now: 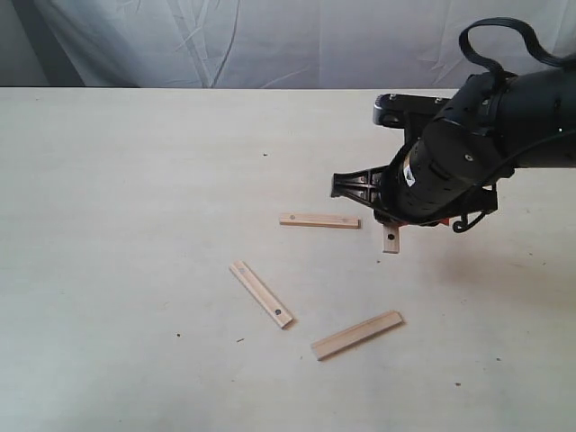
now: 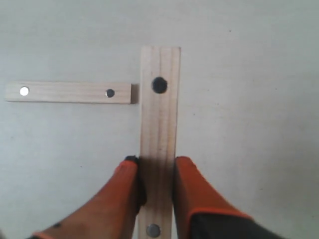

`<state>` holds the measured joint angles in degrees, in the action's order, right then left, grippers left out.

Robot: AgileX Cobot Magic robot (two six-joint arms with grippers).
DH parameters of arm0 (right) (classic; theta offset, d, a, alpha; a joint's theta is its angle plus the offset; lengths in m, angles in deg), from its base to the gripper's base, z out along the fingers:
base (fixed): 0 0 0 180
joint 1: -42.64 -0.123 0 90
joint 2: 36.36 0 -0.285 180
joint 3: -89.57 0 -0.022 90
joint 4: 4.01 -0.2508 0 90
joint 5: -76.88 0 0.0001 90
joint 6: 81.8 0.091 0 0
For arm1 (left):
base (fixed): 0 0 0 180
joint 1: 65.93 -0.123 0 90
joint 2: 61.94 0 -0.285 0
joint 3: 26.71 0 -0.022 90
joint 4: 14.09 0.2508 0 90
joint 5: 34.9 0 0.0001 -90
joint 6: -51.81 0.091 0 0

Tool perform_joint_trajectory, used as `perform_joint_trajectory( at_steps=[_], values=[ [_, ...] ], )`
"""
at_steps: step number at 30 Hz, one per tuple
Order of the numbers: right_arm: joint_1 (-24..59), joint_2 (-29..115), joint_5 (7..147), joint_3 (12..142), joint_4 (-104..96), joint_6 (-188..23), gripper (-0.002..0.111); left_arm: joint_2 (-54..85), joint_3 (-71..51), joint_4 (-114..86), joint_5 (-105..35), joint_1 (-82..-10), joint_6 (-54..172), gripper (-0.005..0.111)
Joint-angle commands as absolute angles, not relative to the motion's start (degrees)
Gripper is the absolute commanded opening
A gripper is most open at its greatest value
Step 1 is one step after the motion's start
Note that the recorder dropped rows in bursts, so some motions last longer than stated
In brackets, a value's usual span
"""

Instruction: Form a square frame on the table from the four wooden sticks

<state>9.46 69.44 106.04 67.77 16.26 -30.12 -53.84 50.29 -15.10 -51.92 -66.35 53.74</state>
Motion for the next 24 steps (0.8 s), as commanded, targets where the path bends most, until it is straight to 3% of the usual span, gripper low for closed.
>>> perform_joint_trajectory(
  at_steps=[1, 7, 20, 22, 24],
  values=[
    [9.38, 69.31, 106.25, 67.48, 15.98, -31.04, 0.0, -54.15, 50.51, -7.96, -49.73, -66.35, 54.43, 0.0],
    [9.38, 69.31, 106.25, 67.48, 14.74, -33.29, 0.0, -54.15, 50.51, -26.09, -36.46, -66.35, 50.4, 0.0],
    [9.38, 71.9, 105.86, 67.48, 9.85, -38.78, 0.0, -54.15, 50.51, -38.5, -19.01, -66.35, 46.26, 0.0],
    [9.38, 71.9, 105.41, 67.48, 9.85, -40.43, 0.0, -54.15, 48.19, -41.72, -20.0, -66.35, 47.31, 0.0],
    [9.38, 71.9, 105.55, 67.48, 8.61, -42.0, 0.0, -48.09, 39.81, -38.5, -31.02, -66.35, 52.8, 0.0]
  ],
)
